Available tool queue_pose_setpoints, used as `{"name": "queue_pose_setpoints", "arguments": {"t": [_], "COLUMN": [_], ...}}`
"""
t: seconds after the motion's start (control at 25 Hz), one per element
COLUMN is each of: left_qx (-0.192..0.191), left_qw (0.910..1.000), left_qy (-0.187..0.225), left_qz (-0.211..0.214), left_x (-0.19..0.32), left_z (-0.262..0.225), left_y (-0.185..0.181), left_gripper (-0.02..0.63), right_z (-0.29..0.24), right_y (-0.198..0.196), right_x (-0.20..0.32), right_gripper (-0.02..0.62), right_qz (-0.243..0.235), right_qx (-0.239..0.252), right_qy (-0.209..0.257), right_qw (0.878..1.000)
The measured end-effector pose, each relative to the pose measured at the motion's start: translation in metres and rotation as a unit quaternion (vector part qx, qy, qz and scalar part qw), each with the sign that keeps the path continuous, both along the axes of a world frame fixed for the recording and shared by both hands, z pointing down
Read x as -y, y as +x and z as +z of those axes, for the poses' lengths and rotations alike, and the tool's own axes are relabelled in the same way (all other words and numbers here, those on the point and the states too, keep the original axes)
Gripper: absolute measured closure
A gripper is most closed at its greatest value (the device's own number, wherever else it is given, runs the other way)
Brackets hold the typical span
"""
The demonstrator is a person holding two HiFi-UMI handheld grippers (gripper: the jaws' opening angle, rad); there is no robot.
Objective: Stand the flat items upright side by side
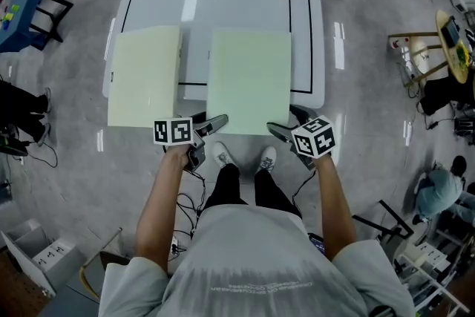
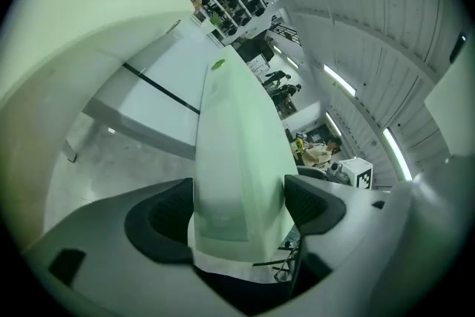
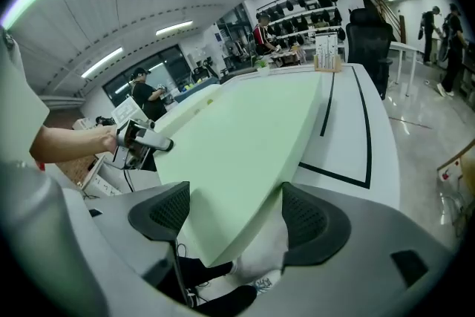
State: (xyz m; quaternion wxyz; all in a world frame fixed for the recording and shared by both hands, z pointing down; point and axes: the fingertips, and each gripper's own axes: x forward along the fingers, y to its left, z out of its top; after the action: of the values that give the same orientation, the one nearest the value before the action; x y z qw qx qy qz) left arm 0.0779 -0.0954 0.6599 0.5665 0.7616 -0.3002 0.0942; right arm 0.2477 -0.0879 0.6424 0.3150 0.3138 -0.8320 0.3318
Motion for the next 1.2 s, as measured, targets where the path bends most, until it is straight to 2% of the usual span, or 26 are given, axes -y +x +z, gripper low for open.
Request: {"name": "queue_pose_setpoints", "arguments": {"t": [0.16, 0.28, 0.6, 0.88, 1.04, 1.2], "left_qx": [-0.046, -0.066, -0.066, -0.036, -0.015, -0.004], "left_qw": [0.9989, 0.9977, 0.9978, 0.9956, 0.9902, 0.9848], "left_qy": [-0.010, -0.011, 0.000, 0.068, 0.125, 0.160], "left_qz": [-0.009, -0.011, 0.007, 0.053, 0.061, 0.068], "left_x": [0.004, 0.003, 0.003, 0.002, 0.014, 0.022], "left_z": [0.006, 0.006, -0.006, -0.032, -0.052, -0.066], "left_y": [0.008, 0.016, 0.023, 0.031, 0.031, 0.035], "left_gripper": [0.218, 0.216, 0.218, 0.219, 0.222, 0.230], "right_z": [0.002, 0.002, 0.000, -0.014, -0.019, -0.021], "right_y": [0.001, 0.005, 0.009, 0.018, 0.020, 0.023], "right_x": [0.004, 0.004, 0.002, 0.011, 0.025, 0.044], "right_gripper": [0.212, 0.212, 0.212, 0.212, 0.212, 0.212], "right_qz": [-0.003, -0.007, -0.039, -0.061, -0.067, -0.084], "right_qx": [0.001, -0.003, -0.019, -0.037, -0.035, -0.037], "right_qy": [0.000, 0.000, -0.017, 0.016, 0.031, 0.046], "right_qw": [1.000, 1.000, 0.999, 0.997, 0.997, 0.995]}}
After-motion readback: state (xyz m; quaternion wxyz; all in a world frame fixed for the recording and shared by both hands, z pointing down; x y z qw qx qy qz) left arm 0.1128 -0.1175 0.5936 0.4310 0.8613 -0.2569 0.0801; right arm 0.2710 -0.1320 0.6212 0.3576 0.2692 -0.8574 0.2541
